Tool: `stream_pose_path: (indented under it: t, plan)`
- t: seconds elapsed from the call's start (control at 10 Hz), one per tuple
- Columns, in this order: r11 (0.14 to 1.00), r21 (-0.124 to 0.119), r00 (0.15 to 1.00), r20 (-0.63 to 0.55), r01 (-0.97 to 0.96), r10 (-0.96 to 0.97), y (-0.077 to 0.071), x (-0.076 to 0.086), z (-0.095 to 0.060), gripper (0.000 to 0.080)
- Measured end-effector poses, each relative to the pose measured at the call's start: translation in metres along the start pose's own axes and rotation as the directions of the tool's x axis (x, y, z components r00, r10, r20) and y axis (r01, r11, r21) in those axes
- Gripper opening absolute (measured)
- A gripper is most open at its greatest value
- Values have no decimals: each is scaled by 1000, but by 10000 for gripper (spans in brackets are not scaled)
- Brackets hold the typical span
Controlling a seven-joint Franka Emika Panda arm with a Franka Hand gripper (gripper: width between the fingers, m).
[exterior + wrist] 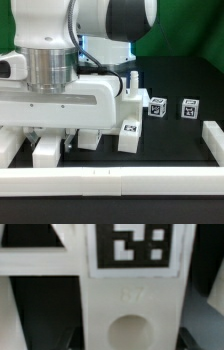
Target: Assemble chair
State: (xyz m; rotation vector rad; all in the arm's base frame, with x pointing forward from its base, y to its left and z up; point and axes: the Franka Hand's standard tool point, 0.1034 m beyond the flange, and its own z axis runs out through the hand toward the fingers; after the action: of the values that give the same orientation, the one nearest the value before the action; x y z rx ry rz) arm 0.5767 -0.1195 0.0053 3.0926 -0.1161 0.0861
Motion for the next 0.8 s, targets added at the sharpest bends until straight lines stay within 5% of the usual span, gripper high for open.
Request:
stream_pose_path:
  t: [0.4, 0.8]
  plan:
    - [999, 10, 998, -35, 47, -47, 9, 2, -34, 287]
    - [998, 60, 999, -51, 22, -19, 13, 5, -89, 288]
